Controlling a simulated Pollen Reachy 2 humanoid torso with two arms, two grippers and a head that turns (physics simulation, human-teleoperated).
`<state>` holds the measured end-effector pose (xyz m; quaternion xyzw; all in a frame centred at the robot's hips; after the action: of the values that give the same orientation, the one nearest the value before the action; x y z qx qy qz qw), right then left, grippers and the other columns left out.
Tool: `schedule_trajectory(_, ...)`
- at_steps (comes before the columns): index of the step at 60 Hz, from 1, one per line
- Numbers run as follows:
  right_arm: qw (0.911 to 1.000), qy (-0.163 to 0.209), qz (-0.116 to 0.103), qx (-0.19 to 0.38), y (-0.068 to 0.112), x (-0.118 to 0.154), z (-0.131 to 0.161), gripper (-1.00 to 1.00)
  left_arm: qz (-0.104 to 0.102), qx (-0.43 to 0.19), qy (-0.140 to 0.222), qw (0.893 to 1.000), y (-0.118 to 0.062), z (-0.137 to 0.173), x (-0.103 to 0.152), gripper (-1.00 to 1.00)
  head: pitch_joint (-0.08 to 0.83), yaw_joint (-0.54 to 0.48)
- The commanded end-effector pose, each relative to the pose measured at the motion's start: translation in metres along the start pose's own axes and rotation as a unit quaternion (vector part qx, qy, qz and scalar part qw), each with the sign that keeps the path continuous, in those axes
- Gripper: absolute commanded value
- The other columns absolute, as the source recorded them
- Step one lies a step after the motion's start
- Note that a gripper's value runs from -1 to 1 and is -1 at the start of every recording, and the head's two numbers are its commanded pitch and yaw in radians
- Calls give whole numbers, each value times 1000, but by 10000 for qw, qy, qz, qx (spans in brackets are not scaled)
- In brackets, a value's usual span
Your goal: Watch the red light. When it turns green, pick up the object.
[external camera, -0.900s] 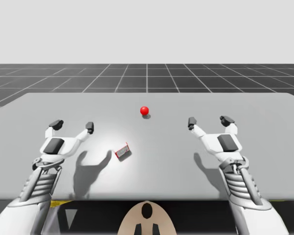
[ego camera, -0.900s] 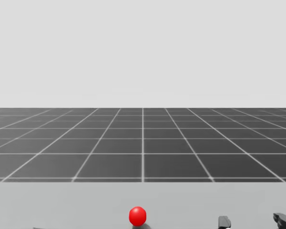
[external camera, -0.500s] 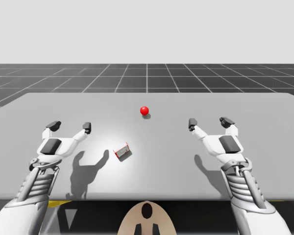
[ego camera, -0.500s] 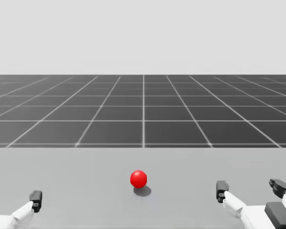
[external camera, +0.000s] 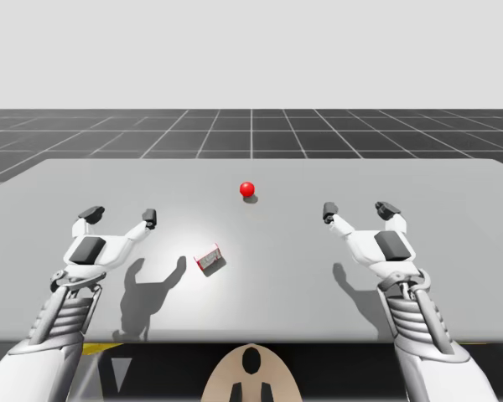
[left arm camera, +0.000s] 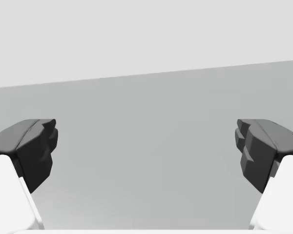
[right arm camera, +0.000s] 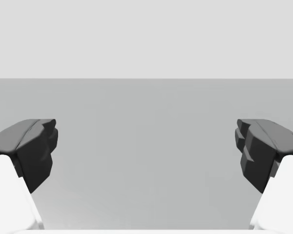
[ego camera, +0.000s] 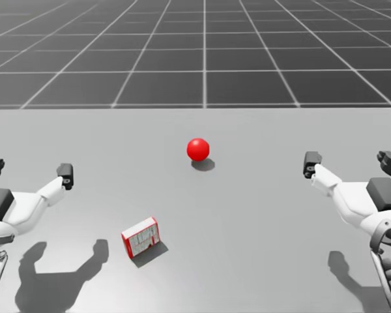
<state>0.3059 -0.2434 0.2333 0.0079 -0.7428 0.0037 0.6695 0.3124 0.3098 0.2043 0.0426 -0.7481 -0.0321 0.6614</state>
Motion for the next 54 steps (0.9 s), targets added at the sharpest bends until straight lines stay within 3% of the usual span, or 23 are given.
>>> schedule_trajectory(1,10000,19,-44,17,2,-1,0,-1000,-54,-4,-20,10000,-1,0,0,-1000,475,34)
schedule_trajectory(54,10000,-3,-64,63,0,0,0,-1000,-78,16,-33,10000,-2,1,1,-1000,454,25)
